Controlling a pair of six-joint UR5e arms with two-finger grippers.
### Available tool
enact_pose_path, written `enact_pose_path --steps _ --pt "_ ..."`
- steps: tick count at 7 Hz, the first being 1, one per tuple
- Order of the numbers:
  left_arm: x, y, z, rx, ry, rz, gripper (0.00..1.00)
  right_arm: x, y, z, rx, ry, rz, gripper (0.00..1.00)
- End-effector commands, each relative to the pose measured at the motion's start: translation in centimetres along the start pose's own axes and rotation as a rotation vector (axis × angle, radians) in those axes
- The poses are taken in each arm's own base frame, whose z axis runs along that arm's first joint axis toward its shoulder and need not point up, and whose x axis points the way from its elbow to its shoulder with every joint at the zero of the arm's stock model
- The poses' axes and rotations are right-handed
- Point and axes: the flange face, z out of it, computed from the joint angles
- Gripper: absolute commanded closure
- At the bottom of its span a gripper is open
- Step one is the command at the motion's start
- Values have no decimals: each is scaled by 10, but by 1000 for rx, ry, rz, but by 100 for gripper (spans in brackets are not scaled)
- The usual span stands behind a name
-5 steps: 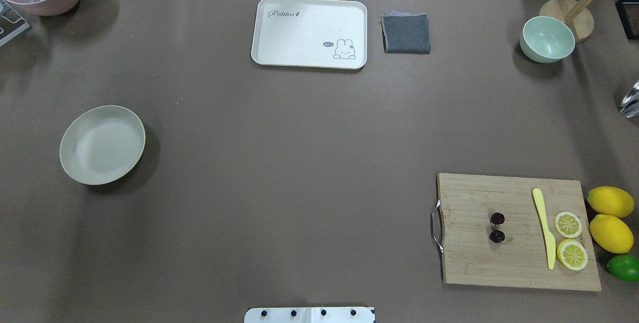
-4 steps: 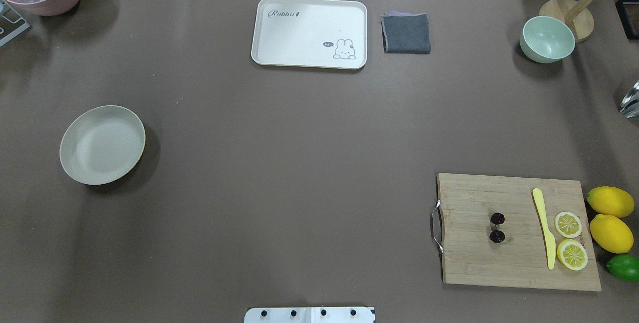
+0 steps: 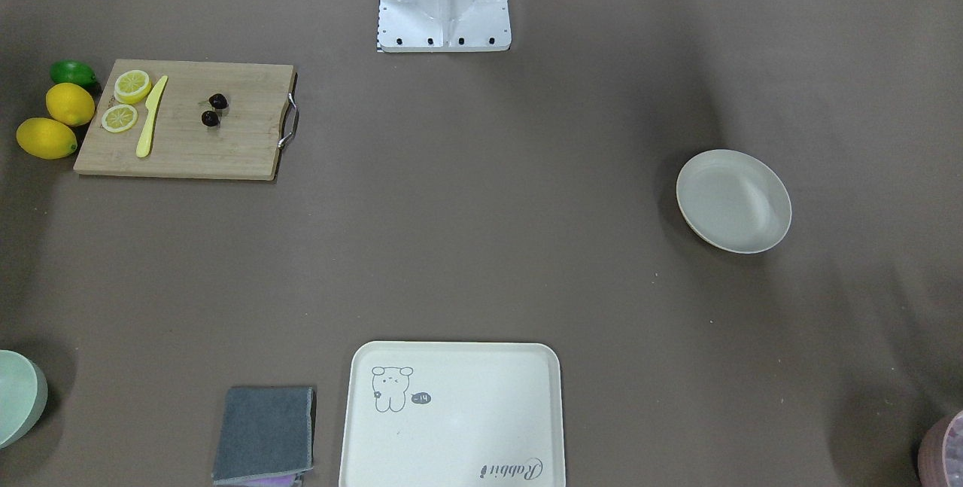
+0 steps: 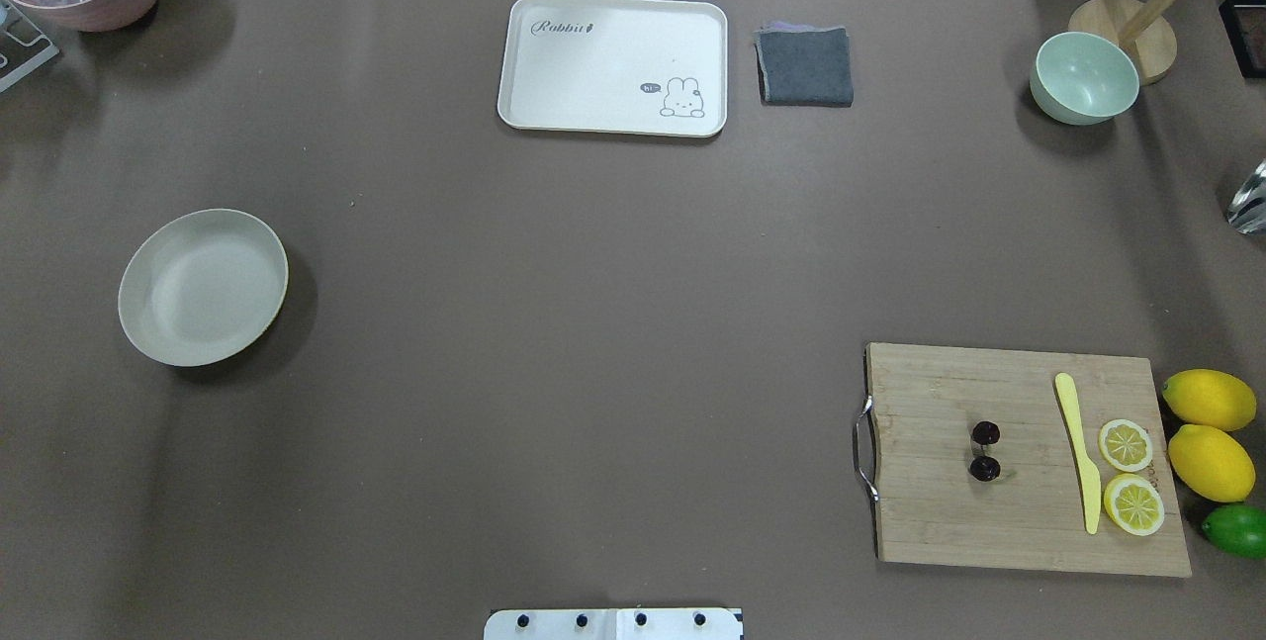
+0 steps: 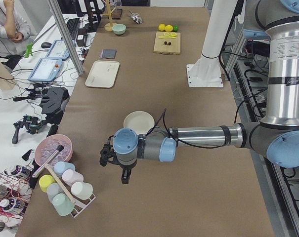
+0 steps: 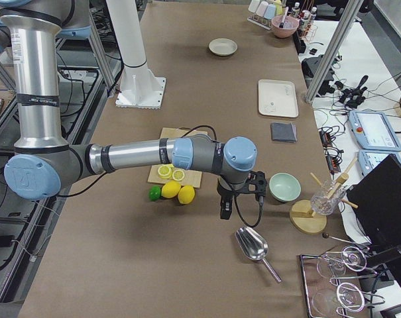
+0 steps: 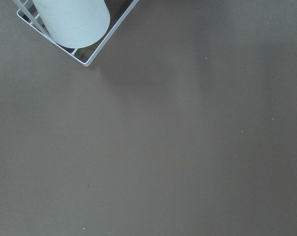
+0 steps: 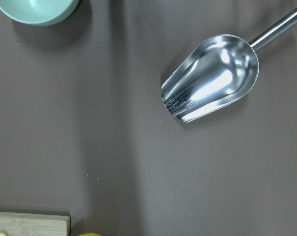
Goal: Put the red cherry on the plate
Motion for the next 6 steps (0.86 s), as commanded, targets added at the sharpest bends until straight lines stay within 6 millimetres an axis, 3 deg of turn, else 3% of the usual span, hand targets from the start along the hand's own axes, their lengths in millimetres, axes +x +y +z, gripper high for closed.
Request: enact_pose_path --steps 1,2,4,6 --pt "20 -7 -5 9 166 -6 2 0 0 -1 2 -2 0 0" --pt "20 -7 -4 10 164 -1 2 0 1 1 -1 -2 0 0" --pt "40 -20 -9 18 168 45 2 -1 0 0 0 -2 0 0" --pt "44 -18 11 -20 159 50 3 -3 1 -2 5 -3 -4 0"
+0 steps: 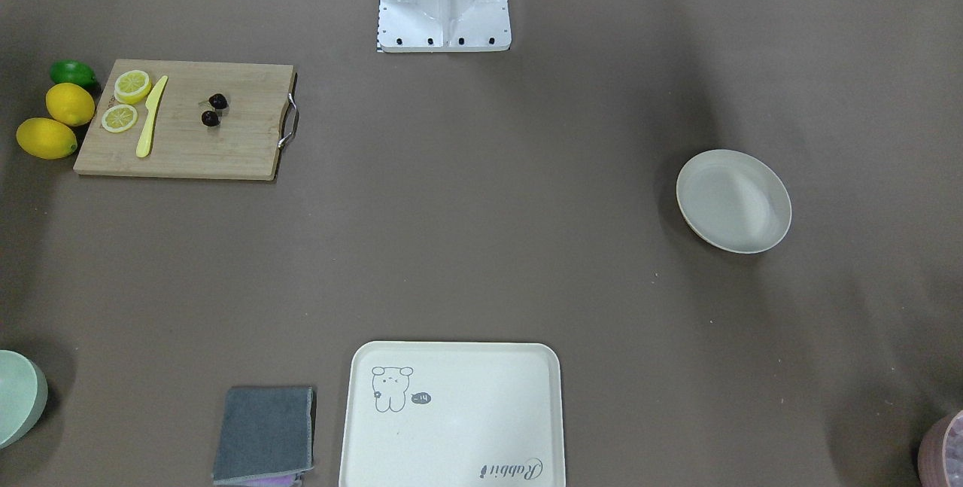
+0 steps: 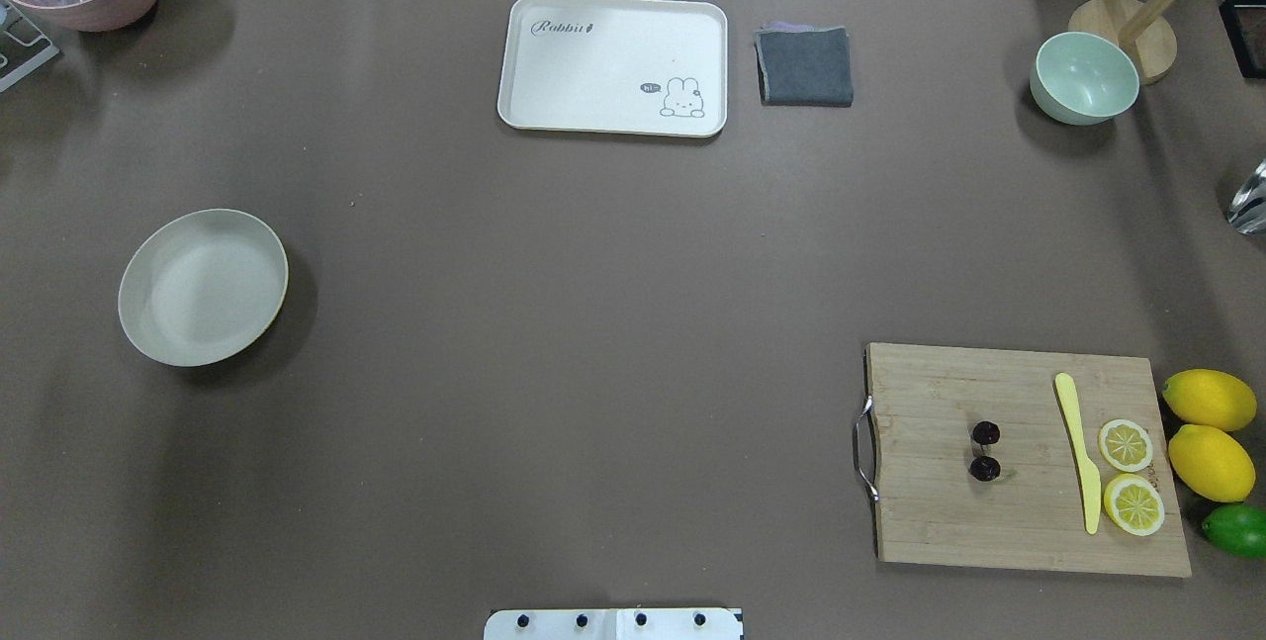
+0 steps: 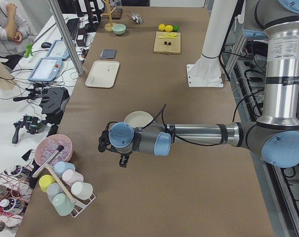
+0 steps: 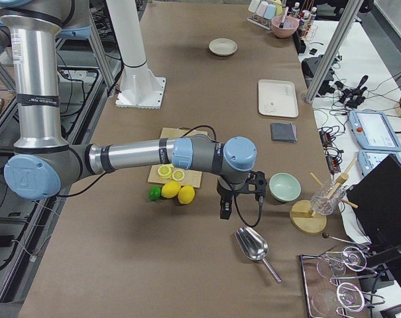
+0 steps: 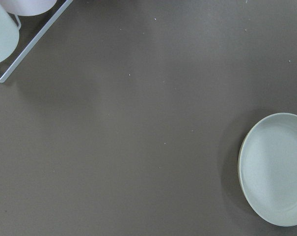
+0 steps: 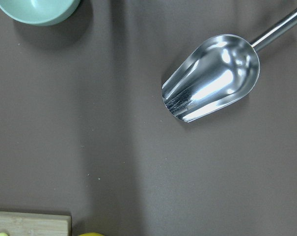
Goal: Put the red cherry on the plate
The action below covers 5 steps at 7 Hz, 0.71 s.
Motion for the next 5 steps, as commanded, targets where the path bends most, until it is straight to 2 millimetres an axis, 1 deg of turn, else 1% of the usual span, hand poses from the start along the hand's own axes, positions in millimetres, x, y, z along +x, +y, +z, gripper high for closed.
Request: enact_pose_path --steps 1,2,3,4,5 --pt "-2 -3 22 -39 10 3 3 -2 2 -2 4 -1 -3 0" --pt "16 -17 28 -49 21 38 2 -2 2 -2 4 1 -5 0" --pt "33 -23 45 -79 45 30 2 -2 2 -2 4 1 -5 0" --pt "53 -30 58 -96 83 62 2 -2 2 -2 4 1 -5 0" --pt "64 -32 70 -107 90 79 2 -3 1 -3 6 1 -7 0"
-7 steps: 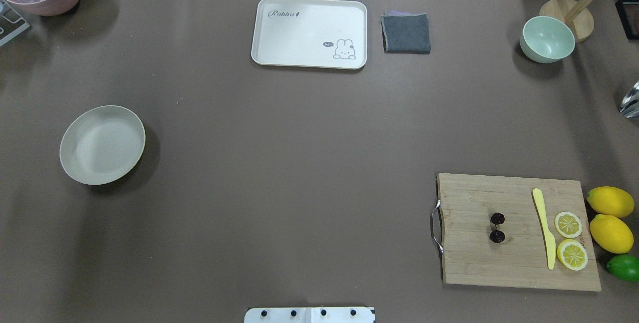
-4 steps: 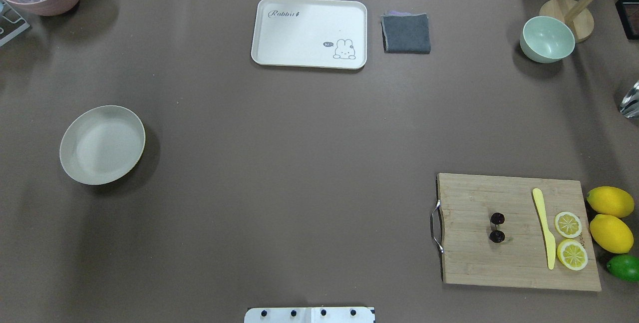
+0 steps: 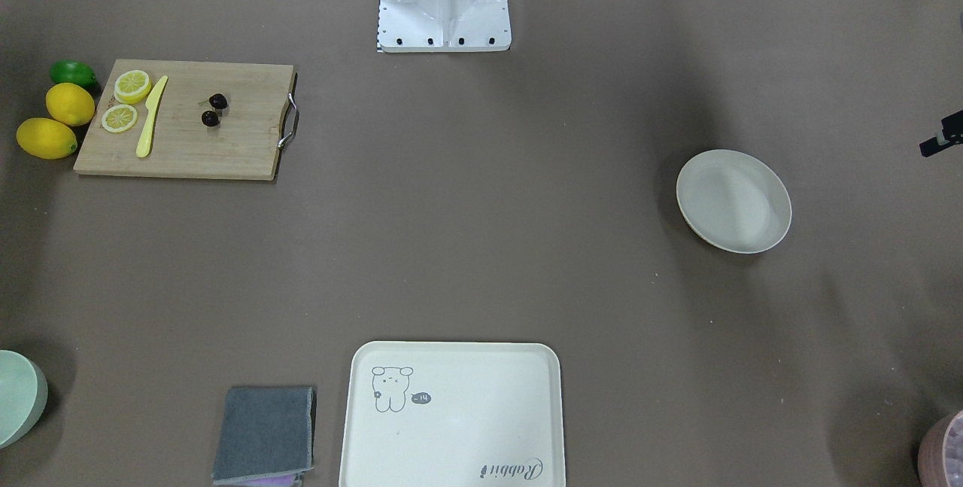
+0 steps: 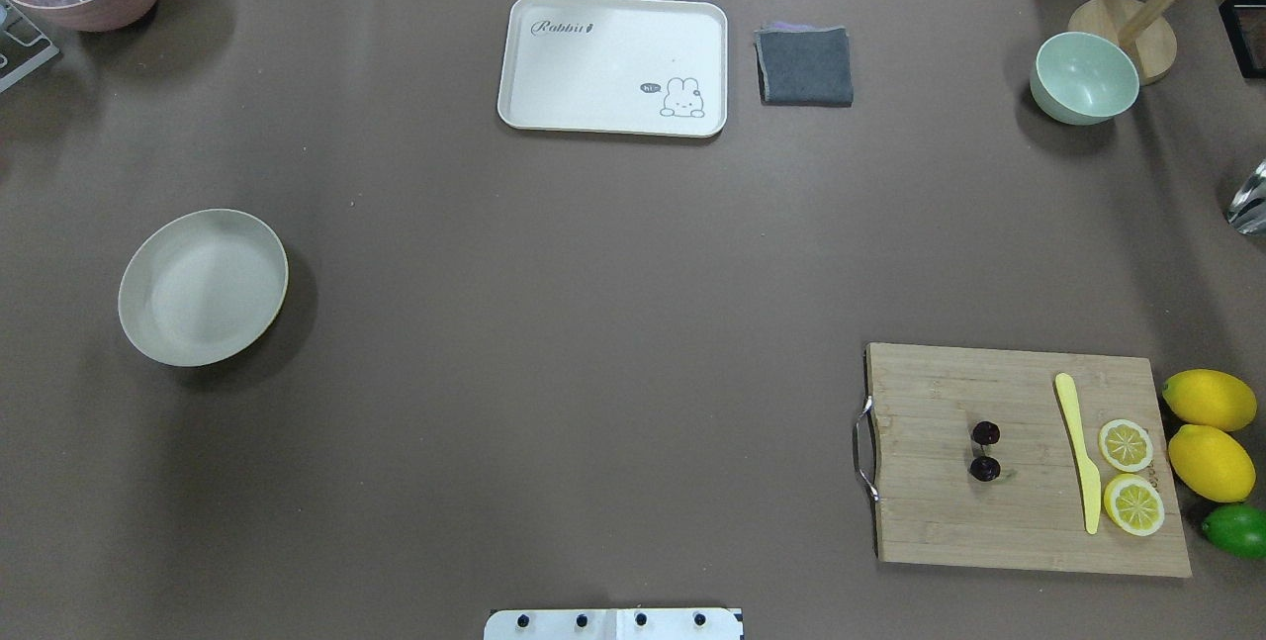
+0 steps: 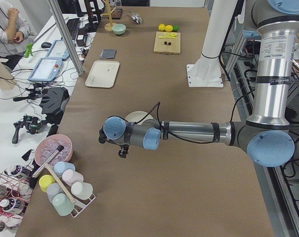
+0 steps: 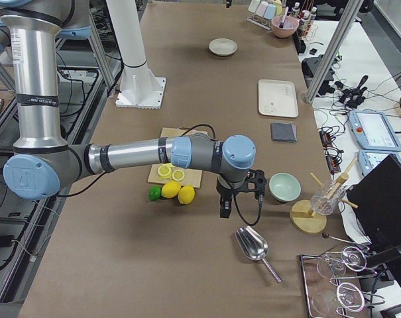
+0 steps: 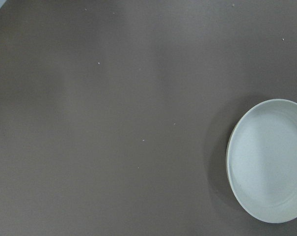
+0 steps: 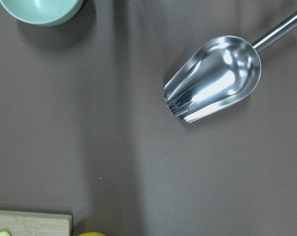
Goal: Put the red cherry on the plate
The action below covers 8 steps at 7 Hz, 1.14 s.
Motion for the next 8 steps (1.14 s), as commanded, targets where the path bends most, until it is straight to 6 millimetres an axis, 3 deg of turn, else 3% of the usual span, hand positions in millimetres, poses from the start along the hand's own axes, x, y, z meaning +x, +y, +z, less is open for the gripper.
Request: enact_pose_path --steps 1,2,3,4,5,8 --pt "28 -11 33 -42 27 40 2 1 -1 0 8 2 -8 0" --pt "41 -18 46 -54 33 30 2 2 0 2 9 0 -10 0" --pt "36 -18 61 -64 36 42 2 2 0 2 9 0 -11 0" --pt "32 -33 75 -63 37 28 2 2 0 2 9 0 -10 0" --pt "23 -32 102 -73 40 46 2 2 2 2 8 -1 -9 0" --pt "45 -31 134 -40 19 17 2 3 2 3 7 -1 -7 0"
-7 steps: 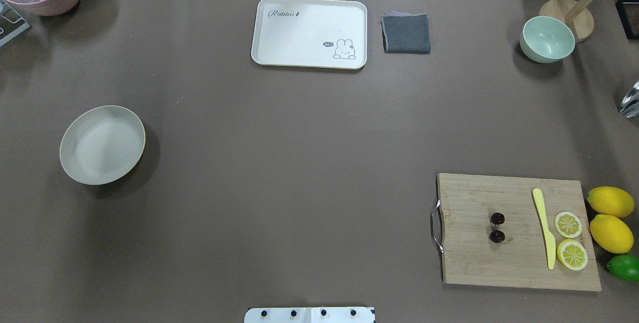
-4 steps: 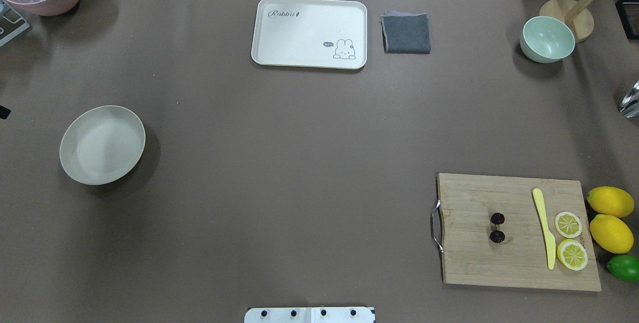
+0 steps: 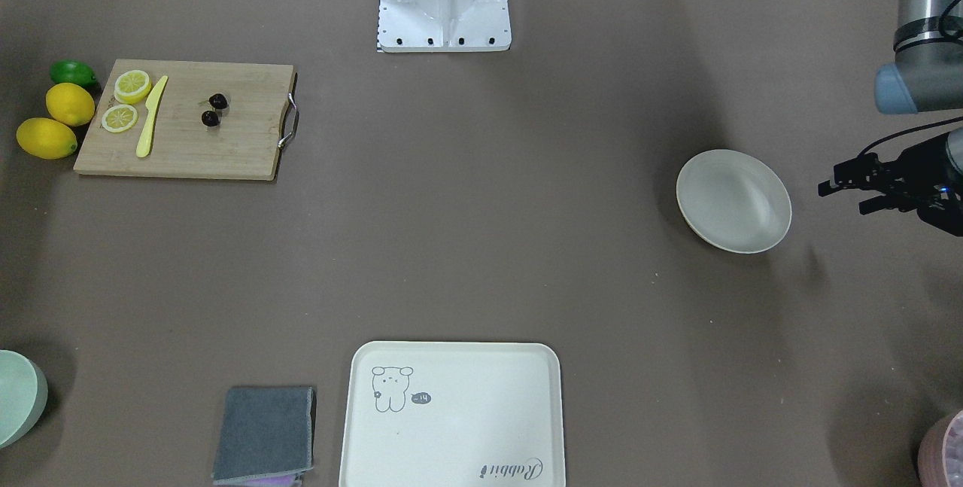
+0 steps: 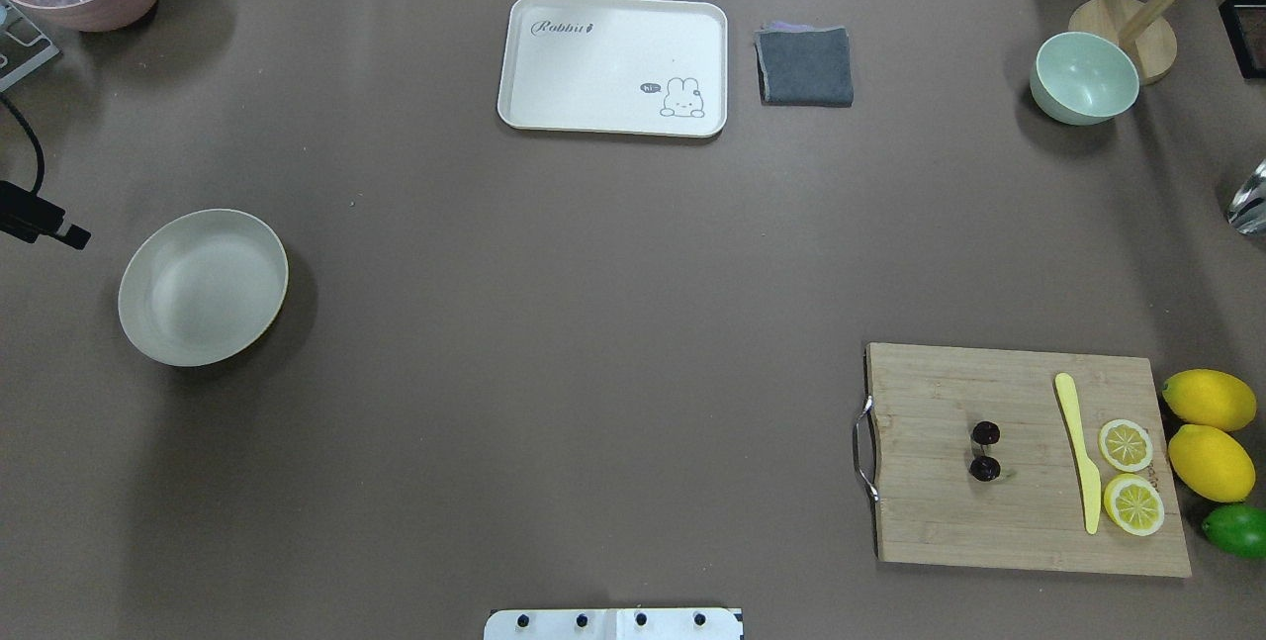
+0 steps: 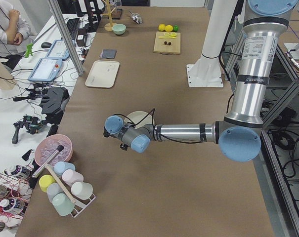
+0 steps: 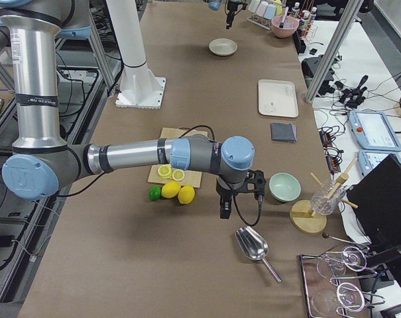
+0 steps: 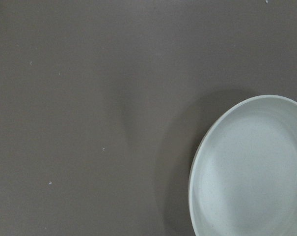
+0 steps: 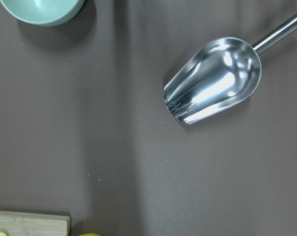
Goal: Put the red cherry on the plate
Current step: 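Reach the left gripper down to the rim of the white plate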
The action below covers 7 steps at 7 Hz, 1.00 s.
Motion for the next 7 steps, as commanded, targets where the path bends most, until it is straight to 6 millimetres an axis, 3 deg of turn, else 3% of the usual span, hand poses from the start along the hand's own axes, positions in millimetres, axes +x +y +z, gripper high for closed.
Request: enact_pose_path --steps 1,5,7 --pt "12 0 9 23 8 -26 2 1 1 1 -2 0 2 0" --pt "27 10 42 47 -5 -27 3 2 1 1 -3 0 3 0" --pt "27 11 42 48 -4 -27 9 1 1 1 -2 0 2 0"
